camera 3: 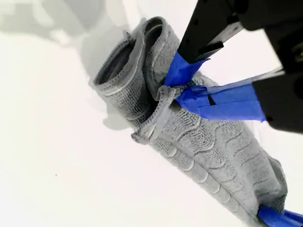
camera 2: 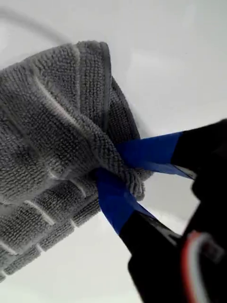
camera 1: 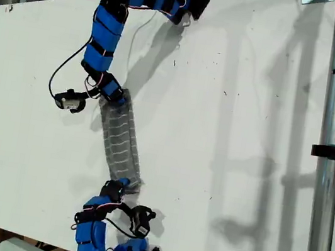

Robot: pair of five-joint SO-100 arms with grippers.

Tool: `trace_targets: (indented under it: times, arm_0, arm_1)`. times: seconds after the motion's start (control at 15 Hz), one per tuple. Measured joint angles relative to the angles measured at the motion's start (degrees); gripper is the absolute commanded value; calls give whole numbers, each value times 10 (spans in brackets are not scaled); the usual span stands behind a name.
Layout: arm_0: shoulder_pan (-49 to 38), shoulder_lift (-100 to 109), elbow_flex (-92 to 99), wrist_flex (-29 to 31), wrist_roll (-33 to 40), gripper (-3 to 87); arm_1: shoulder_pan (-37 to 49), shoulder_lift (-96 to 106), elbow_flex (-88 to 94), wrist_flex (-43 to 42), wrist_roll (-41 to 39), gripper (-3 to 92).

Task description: Grasp corners of a towel and fold twice.

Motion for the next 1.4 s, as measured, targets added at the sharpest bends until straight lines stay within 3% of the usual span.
trace_targets:
  times: [0.07,0.2,0.4,0.53,0.73,0.8,0.93,1.07,1.13,1.27,1.4]
  arm_0:
    - [-12,-1,8,-4,0,-10]
    - [-20,4,6,15,0,140]
    - [-20,118,-8,140,-5,149]
    - [6,272,7,183,-18,146]
    - [34,541,115,223,-62,140]
    - [58,641,155,223,-74,131]
    - [102,763,188,214,-83,-20]
    - [160,853,250,171,-98,-22]
    - [190,865,288,141,-112,-22]
    - [228,875,396,77,-126,-22]
    - [232,876,460,71,-125,-22]
  arm_1:
    - [0,-9,-11,0,5,93]
    - [2,-5,-11,7,18,208]
    - [18,103,29,83,35,307]
    - [27,184,62,139,62,352]
    - [69,347,204,140,127,357]
    - [105,414,274,125,163,340]
    - [177,552,438,83,224,306]
    - [204,697,575,77,258,282]
    - [214,769,623,88,273,220]
    - [200,898,691,109,297,277]
    - [159,939,698,108,304,346]
